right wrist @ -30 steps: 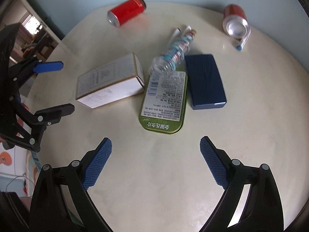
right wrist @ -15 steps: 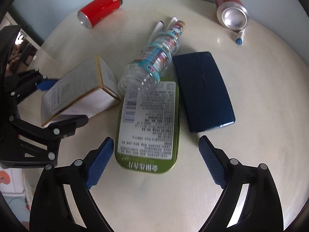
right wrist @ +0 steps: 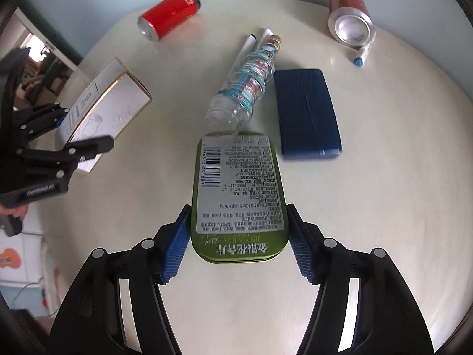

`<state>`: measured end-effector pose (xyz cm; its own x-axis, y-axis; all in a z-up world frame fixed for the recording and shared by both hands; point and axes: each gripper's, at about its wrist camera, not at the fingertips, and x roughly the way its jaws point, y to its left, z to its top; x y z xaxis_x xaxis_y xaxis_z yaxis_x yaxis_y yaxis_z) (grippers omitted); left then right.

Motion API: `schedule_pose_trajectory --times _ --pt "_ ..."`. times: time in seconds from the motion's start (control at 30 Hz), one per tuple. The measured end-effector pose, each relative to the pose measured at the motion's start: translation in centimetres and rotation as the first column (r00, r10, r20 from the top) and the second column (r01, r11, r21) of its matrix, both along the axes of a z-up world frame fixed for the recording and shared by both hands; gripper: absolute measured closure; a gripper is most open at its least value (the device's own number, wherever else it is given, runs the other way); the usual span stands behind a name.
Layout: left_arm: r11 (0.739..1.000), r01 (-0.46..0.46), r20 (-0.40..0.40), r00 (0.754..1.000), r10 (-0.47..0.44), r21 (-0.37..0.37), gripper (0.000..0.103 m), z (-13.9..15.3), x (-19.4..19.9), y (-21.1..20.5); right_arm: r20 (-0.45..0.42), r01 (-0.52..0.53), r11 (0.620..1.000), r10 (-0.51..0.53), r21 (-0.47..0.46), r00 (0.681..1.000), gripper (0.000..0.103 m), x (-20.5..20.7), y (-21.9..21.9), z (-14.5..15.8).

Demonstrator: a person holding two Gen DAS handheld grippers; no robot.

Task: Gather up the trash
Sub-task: 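Carry the perfume box and green tin to the teal bin and release them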

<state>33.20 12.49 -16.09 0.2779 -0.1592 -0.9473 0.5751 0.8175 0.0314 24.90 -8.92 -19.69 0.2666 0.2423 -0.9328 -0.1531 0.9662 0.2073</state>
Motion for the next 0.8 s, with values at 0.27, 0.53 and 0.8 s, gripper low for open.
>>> schedule_pose_trajectory --times 0.27,0.53,0.8 --pt "0.994 -0.109 0.004 0.994 0.109 -0.021 0.056 0.6 -4.7 4.7 -0.061 -0.047 0.998 0.049 0.034 0.997 0.041 -2.7 1.6 1.2" --pt "0.953 -0.300 0.019 0.954 0.300 -0.036 0.056 2.4 -10.4 14.0 -0.027 -0.293 0.952 0.296 0.092 0.955 0.041 -2.5 11.8 4.6" --pt "0.823 -0.567 0.055 0.821 0.568 -0.038 0.056 3.9 -18.8 25.4 0.019 -0.608 0.785 0.610 0.115 0.792 0.041 -5.2 26.5 7.6"
